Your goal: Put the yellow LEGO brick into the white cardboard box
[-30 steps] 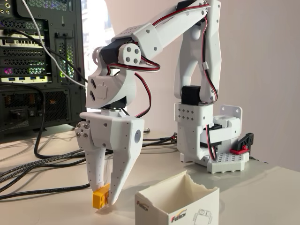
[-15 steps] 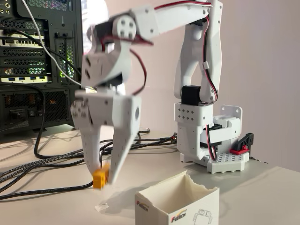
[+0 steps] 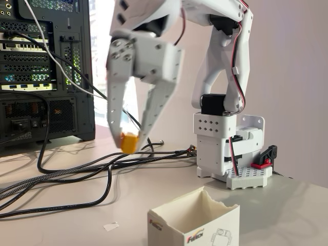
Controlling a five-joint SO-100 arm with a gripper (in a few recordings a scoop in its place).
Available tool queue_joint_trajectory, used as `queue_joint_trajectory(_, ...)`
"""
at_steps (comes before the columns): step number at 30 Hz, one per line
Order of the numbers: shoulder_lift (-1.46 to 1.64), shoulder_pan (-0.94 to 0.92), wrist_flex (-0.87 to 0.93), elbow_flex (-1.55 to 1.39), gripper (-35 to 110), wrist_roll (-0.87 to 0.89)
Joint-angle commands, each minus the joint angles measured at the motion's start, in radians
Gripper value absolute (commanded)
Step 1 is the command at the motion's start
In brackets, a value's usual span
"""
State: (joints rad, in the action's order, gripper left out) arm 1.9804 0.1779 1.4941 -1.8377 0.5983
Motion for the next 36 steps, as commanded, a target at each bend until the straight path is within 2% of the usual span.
queue_joint_trajectory(1,0.104,0.156,-0.02,0.106,-9,0.009)
queue_joint_trajectory(8,0.066,0.255,-0.075,0.106,-9,0.078)
queue_joint_trajectory(20,0.066,0.282,-0.161,0.026,-9,0.1)
queue_joint_trajectory(32,0.146,0.265,-0.193,-0.1,15,0.115)
queue_joint_trajectory(36,0.158,0.259,-0.183,-0.101,12,0.11)
